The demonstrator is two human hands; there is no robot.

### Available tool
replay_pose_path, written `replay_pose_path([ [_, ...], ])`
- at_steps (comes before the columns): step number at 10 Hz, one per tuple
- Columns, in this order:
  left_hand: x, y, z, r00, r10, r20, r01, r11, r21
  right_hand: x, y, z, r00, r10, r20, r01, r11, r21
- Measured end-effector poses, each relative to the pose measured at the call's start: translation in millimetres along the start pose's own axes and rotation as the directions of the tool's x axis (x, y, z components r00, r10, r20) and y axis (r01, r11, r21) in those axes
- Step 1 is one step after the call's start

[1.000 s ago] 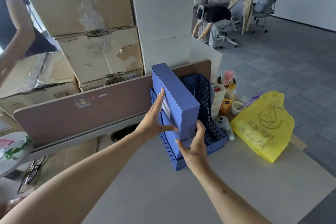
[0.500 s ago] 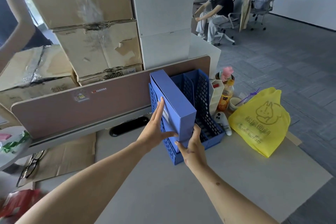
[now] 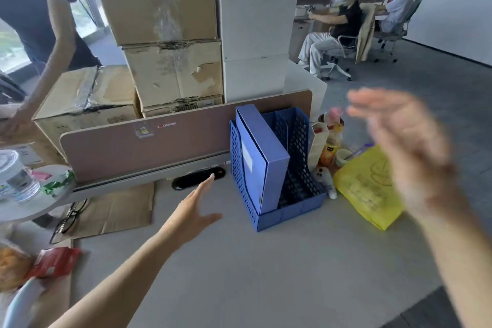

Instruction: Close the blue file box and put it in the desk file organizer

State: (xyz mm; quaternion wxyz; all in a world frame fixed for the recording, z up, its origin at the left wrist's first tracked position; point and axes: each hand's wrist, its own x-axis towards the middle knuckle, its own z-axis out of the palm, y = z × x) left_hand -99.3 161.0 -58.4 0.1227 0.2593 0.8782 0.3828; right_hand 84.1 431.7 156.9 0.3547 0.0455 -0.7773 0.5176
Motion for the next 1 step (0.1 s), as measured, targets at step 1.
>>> replay_pose_path([
  [1, -37.0, -21.9, -4.0, 0.996, -0.071, -0.059, 0.078, 0.989, 0.123, 4.8, -6.4, -74.2, 0.996, -0.090, -0.005, 0.090, 0.994, 0.063],
])
